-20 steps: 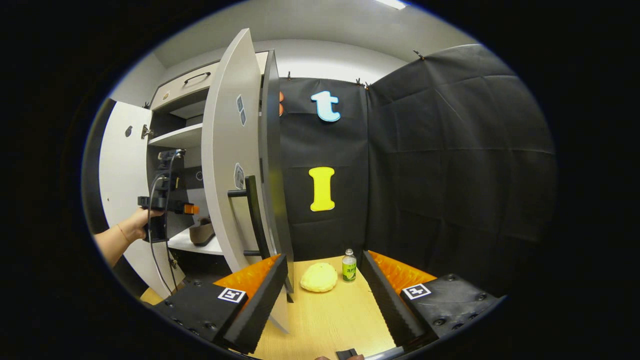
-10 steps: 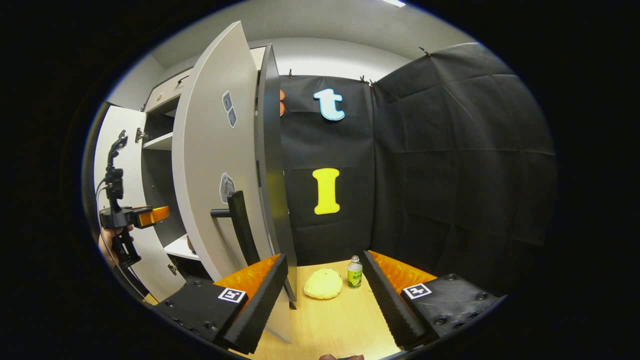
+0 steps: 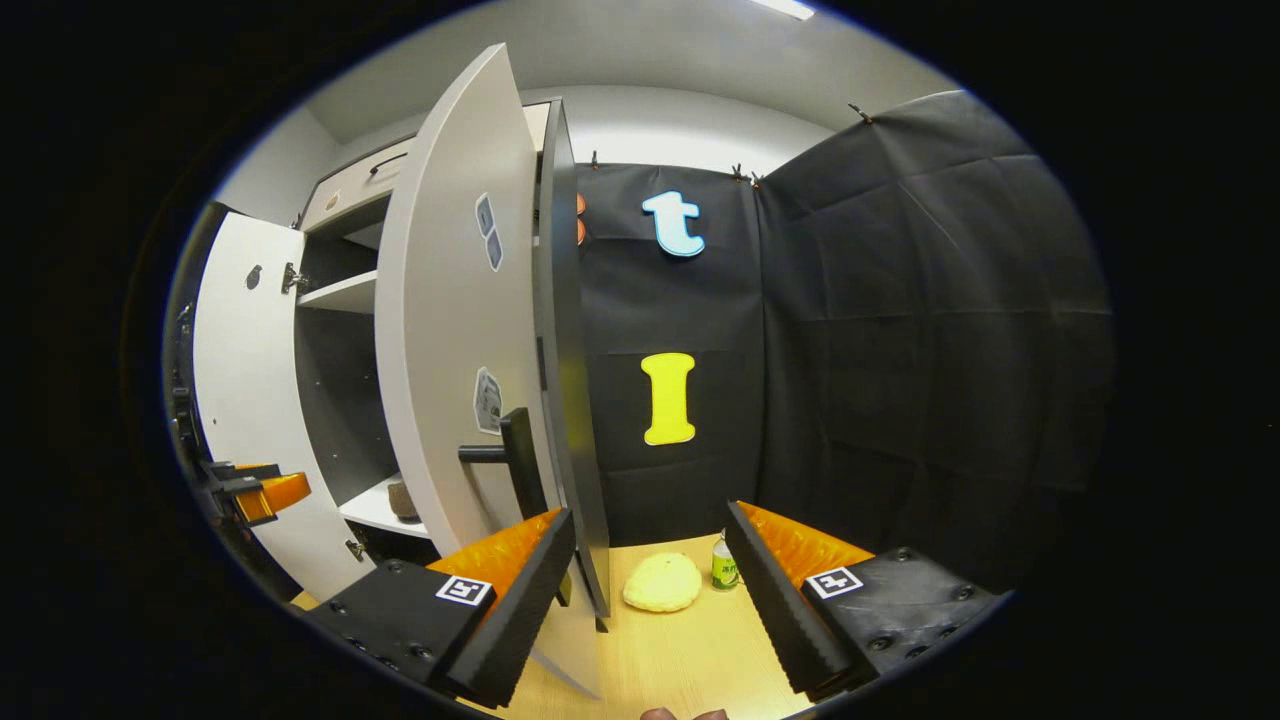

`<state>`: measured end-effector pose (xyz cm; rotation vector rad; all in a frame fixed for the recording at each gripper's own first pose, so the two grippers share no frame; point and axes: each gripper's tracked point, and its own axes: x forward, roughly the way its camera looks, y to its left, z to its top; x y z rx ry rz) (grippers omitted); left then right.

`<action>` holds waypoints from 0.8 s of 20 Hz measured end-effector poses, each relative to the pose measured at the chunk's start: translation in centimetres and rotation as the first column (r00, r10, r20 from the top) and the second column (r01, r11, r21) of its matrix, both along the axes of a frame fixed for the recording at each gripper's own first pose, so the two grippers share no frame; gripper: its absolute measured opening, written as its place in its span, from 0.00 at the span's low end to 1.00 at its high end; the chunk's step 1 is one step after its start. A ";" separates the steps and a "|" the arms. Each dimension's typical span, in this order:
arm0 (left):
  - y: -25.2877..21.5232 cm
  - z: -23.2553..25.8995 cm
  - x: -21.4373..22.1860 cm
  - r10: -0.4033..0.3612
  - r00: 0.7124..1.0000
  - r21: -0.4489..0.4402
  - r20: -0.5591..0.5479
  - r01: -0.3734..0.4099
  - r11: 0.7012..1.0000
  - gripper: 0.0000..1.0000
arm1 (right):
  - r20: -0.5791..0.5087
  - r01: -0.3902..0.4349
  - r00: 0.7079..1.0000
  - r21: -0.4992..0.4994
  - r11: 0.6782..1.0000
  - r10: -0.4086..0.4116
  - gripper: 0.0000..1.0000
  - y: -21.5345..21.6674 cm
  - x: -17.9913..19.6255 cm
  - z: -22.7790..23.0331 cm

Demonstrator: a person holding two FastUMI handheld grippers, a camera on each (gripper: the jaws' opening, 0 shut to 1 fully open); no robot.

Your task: Grab one shoe with the right hand and put it into the shoe cabinet, grab the other shoe with the left hand and put it into the shoe cabinet; then close the right door with the right hand and the left door with the left hand.

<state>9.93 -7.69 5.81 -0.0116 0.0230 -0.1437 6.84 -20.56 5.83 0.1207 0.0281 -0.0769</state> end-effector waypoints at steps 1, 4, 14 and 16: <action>0.6 -0.1 -0.6 0.005 1.000 0.004 0.002 -0.005 1.000 0.96 | 0.002 0.007 1.000 0.001 1.000 -0.007 0.98 0.0 -0.1 0.0; 2.6 -0.5 -2.3 0.008 1.000 0.008 0.003 -0.008 1.000 0.96 | 0.003 0.020 1.000 0.012 1.000 -0.021 0.98 0.3 -0.1 -0.1; 8.0 -1.2 -5.9 0.026 0.999 -0.002 -0.025 -0.026 1.000 0.97 | 0.025 0.040 0.999 0.055 0.998 -0.041 1.00 3.8 -0.9 -0.4; 8.6 -1.5 -6.2 0.031 0.999 0.001 -0.029 -0.031 1.000 0.97 | 0.030 0.023 0.999 0.063 0.998 -0.025 1.00 5.2 -1.0 -0.4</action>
